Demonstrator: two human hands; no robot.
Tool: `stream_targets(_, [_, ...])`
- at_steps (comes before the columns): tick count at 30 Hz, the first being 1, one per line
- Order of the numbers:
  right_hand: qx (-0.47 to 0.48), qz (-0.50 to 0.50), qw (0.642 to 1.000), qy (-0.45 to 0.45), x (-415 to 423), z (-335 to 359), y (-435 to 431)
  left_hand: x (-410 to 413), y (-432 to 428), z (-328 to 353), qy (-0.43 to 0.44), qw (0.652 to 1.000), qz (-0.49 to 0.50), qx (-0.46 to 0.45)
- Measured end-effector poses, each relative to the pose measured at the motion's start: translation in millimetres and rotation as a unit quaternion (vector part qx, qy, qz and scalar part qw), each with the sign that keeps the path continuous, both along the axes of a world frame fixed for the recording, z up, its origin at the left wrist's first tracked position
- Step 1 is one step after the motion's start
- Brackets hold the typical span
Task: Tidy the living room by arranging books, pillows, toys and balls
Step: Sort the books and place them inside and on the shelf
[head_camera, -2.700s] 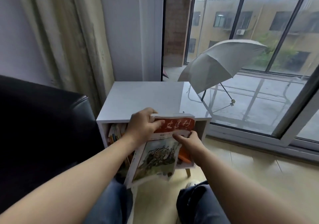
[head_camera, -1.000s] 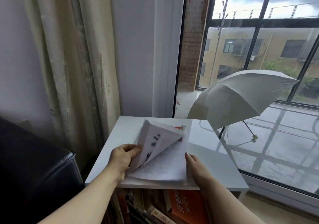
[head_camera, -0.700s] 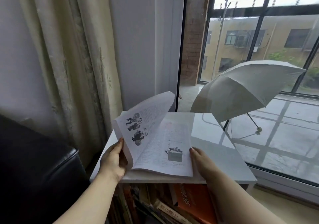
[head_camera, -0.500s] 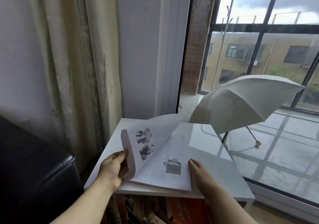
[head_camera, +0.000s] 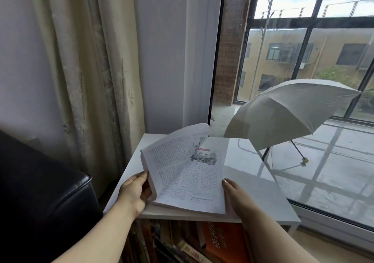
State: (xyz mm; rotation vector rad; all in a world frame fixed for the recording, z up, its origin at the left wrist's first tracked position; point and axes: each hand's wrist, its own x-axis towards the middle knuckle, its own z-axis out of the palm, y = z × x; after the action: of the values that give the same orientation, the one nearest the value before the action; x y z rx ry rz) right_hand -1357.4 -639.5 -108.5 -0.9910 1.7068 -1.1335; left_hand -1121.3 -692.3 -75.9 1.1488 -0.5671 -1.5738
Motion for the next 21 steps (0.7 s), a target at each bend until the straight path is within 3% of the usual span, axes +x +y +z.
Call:
stream_targets(6, [0.003, -0.004, 1.0, -0.007, 3, 3, 1, -9, -2, 4, -0.12, 0.992, -0.043, -0.022])
stream_targets(12, [0.011, -0.006, 1.0, -0.011, 3, 4, 4, 1, -6, 1, 0.01, 1.0, -0.002, 0.023])
stream_targets(19, [0.011, 0.002, 1.0, 0.014, 5, 15, 8, -14, 1, 7, -0.197, 0.975, -0.057, -0.081])
stream_targets(21, [-0.003, -0.003, 1.0, 0.008, 5, 14, 7, -17, 2, 2, -0.302, 0.946, -0.051, -0.112])
